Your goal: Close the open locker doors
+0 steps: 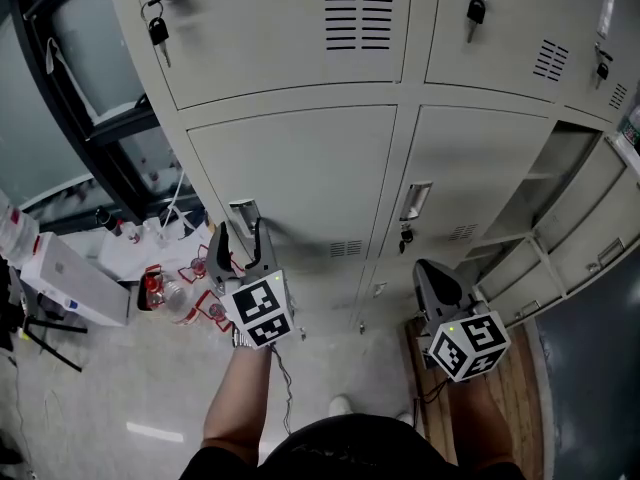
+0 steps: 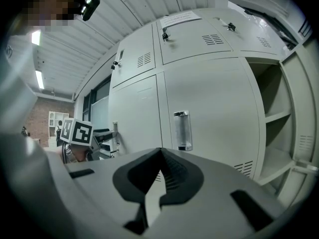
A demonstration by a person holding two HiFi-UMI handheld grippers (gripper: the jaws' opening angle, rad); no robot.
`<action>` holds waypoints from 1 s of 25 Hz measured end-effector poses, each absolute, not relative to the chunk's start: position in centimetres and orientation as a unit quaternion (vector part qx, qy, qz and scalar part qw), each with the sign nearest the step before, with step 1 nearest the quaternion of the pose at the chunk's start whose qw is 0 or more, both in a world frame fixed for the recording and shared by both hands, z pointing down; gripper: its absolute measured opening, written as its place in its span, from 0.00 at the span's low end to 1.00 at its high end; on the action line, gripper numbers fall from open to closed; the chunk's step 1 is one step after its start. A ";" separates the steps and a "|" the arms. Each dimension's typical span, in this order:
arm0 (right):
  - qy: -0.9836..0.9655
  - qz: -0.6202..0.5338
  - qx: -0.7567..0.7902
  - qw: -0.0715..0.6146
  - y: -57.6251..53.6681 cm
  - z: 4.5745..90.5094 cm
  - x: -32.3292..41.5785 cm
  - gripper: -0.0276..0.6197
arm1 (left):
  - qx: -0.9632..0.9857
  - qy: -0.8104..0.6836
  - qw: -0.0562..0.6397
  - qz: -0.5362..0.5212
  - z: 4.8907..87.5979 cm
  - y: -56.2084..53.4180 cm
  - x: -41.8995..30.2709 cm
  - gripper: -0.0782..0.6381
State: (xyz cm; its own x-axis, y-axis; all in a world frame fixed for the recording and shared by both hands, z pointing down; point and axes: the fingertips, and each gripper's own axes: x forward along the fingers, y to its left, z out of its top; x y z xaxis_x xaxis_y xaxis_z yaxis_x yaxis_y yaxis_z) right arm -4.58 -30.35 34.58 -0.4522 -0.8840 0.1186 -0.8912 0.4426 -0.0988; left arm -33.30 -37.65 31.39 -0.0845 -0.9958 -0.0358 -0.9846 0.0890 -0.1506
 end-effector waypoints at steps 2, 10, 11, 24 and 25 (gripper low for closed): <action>-0.849 0.073 0.523 0.025 -30.2 34.6 -4.4 0.03 | -0.675 0.733 0.073 -0.047 31.2 -37.3 -32.9 0.42; -0.845 0.072 0.529 0.020 -29.4 34.5 -3.5 0.03 | -0.704 0.703 0.090 -0.040 29.9 -35.5 -29.9 0.34; -0.845 0.072 0.530 0.020 -29.3 34.5 -3.3 0.03 | -0.710 0.697 0.091 -0.037 29.7 -35.3 -29.3 0.29; -0.809 0.067 0.584 0.017 -26.7 34.1 1.8 0.03 | -0.845 0.525 0.095 -0.032 29.6 -32.8 -16.3 0.12; -0.805 0.067 0.590 0.017 -26.5 34.2 2.3 0.03 | -0.855 0.509 0.094 -0.032 29.9 -32.6 -15.1 0.12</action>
State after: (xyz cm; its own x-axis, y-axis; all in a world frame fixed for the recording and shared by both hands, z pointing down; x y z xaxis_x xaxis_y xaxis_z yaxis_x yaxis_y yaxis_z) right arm 2.31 -26.48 34.15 -0.3035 -0.9469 0.1064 -0.9514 0.2951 -0.0876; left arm -15.10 -32.61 29.89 0.4806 -0.8760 -0.0403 -0.8638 -0.4649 -0.1941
